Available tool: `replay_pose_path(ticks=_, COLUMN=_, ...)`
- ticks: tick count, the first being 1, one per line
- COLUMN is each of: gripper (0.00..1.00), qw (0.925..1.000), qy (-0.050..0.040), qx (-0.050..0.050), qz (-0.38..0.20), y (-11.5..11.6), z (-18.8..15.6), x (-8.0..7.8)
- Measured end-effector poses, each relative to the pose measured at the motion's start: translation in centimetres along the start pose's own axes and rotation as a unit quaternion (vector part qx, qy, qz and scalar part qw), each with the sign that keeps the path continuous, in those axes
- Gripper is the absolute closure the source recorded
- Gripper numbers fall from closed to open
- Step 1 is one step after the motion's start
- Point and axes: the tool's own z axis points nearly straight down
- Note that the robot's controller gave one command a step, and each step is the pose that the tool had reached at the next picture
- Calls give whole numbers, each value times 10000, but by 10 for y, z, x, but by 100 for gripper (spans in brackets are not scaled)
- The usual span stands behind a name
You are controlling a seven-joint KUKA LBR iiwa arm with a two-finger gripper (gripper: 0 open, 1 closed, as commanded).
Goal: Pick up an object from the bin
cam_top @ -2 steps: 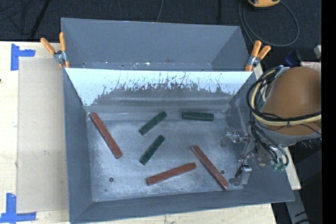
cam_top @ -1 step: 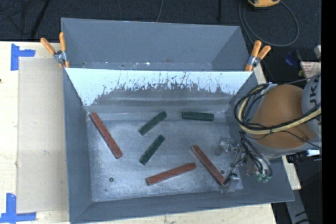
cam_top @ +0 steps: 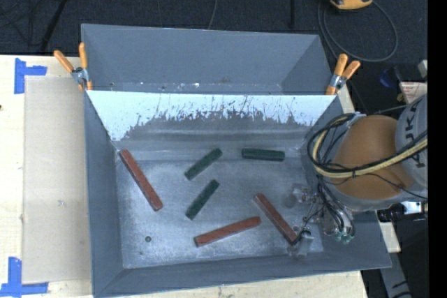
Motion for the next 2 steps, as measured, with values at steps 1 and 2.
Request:
replay_pose_path(ticks=1, gripper=0, qw=10000, qy=-11, qx=3, qz=-10, y=0, z=-16, x=-1)
replay_pose_path(ticks=2, gripper=0, qw=9994, qy=-78, qx=-2, qz=-324, y=4, z=30, x=1)
